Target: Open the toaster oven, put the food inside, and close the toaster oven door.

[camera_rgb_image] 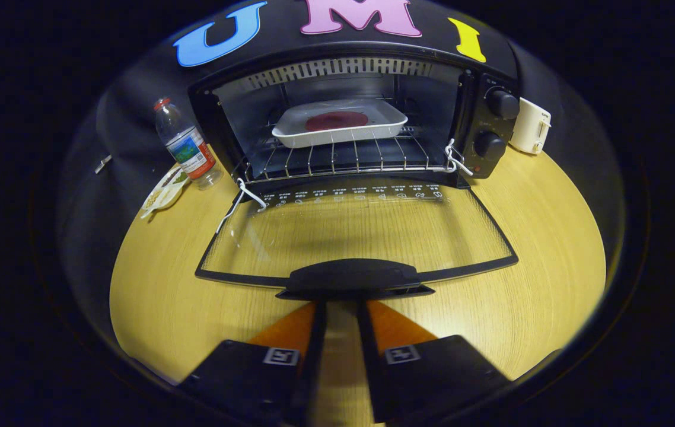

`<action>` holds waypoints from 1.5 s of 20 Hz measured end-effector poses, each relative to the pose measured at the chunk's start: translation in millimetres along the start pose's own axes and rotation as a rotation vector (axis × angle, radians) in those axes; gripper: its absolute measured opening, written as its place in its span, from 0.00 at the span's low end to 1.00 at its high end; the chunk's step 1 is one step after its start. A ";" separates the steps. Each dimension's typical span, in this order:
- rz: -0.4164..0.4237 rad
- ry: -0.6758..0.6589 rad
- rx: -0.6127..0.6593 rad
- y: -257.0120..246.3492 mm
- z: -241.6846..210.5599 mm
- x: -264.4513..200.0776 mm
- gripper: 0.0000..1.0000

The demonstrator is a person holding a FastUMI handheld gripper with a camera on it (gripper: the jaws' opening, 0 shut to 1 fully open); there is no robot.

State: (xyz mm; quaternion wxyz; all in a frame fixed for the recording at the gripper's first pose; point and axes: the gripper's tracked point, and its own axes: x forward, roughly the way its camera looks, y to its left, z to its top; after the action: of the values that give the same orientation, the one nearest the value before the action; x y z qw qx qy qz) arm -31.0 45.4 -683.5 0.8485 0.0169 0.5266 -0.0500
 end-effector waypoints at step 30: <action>0.000 -0.328 -0.075 -42.3 121.8 -109.5 0.99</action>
State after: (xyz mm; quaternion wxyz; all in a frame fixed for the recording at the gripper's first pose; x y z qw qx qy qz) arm 25.0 0.8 -530.3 0.9231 -0.0231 0.3825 -0.0327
